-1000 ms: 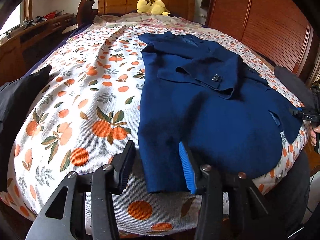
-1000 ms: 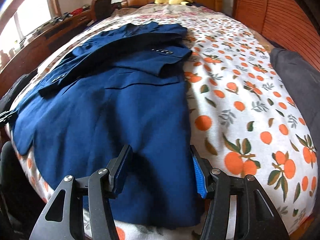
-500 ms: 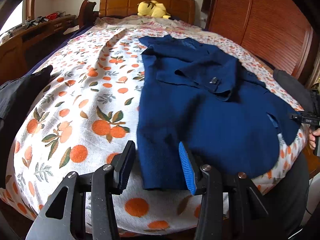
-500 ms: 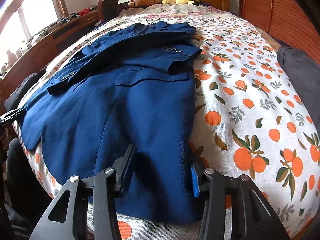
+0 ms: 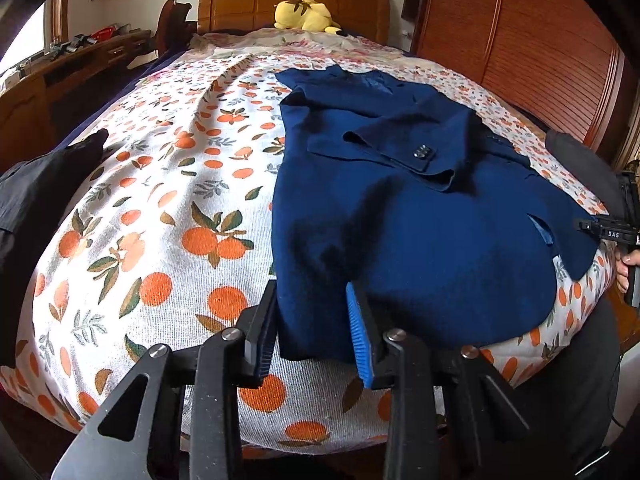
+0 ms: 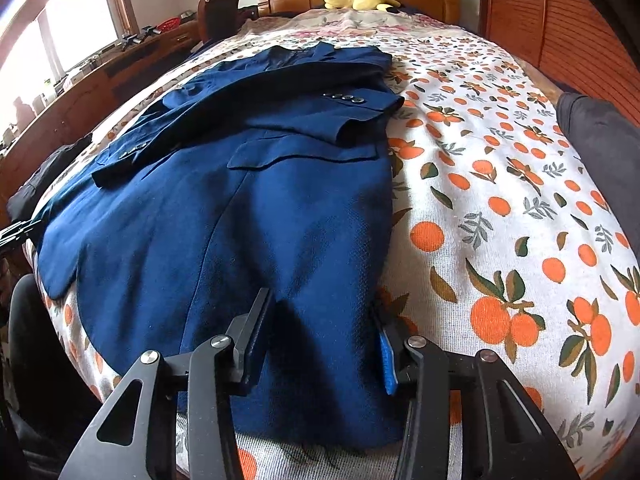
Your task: Fold large clothes
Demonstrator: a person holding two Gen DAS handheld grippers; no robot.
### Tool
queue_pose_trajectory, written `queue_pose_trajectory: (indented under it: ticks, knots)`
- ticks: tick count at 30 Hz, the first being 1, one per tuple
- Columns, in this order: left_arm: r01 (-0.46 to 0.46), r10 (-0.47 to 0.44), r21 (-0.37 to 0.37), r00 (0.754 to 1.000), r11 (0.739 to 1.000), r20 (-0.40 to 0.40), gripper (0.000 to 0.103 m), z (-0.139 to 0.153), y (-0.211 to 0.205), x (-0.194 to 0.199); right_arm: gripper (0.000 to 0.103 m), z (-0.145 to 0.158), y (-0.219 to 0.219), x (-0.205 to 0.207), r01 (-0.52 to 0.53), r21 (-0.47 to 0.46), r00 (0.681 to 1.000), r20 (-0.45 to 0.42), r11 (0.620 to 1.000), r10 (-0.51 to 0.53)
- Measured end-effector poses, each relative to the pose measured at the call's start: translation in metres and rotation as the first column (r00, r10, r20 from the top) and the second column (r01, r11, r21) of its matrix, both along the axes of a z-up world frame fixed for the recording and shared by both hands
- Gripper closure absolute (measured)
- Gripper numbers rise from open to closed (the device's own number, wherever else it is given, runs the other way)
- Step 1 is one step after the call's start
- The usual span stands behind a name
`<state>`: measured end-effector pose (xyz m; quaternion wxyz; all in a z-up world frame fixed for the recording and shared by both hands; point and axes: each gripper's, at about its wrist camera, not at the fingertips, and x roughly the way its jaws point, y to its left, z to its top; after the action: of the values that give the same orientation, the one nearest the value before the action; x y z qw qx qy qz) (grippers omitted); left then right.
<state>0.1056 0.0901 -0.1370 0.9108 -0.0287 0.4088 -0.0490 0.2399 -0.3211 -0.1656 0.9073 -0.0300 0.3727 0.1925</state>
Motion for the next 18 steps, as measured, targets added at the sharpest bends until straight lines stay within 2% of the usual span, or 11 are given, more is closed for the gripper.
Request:
queue_pose_trajectory:
  ticks: [3, 4, 6, 7, 9, 12, 13, 14, 18]
  knots:
    - [0.005, -0.005, 0.003, 1.000, 1.000, 0.000, 0.069, -0.001, -0.003, -0.002, 0.057, 0.000, 0.001, 0.001, 0.001, -0.008, 1.000, 0.003, 1.000, -0.001]
    - [0.004, -0.004, -0.008, 1.000, 1.000, 0.001, 0.072, 0.000, -0.003, -0.003, 0.057, 0.000, 0.001, 0.001, 0.001, -0.007, 1.000, 0.004, 1.000, -0.001]
    - [-0.012, 0.012, -0.078, 1.000, 0.997, -0.002, 0.084, 0.002, 0.000, -0.005, 0.057, -0.001, 0.000, 0.001, 0.002, -0.003, 1.000, 0.007, 1.000, -0.002]
    - [-0.012, 0.012, -0.102, 1.000, 0.995, -0.002, 0.085, 0.003, 0.000, -0.006, 0.057, -0.001, -0.001, 0.000, 0.002, -0.001, 1.000, 0.008, 1.000, -0.002]
    - [-0.013, 0.014, -0.079, 1.000, 0.997, 0.001, 0.089, 0.003, -0.005, -0.006, 0.058, -0.001, -0.002, 0.000, 0.011, 0.001, 1.000, 0.016, 1.000, -0.011]
    - [-0.013, 0.014, -0.082, 1.000, 0.997, 0.007, 0.094, 0.007, -0.006, -0.005, 0.077, 0.001, -0.001, -0.002, 0.044, -0.020, 0.998, 0.045, 0.999, -0.043]
    - [-0.012, 0.013, -0.085, 1.000, 0.996, 0.021, 0.094, 0.012, -0.006, -0.006, 0.089, 0.003, 0.000, -0.004, 0.047, -0.024, 0.997, 0.056, 0.999, -0.046]
    - [-0.008, 0.012, -0.087, 0.999, 0.996, 0.045, 0.094, 0.020, -0.007, -0.007, 0.095, 0.007, 0.000, -0.005, 0.052, -0.023, 0.997, 0.065, 0.998, -0.050]
    - [0.026, -0.015, -0.077, 0.990, 0.997, 0.141, 0.095, 0.059, -0.015, -0.011, 0.098, 0.032, 0.001, -0.015, 0.048, 0.010, 0.990, 0.130, 0.999, -0.049]
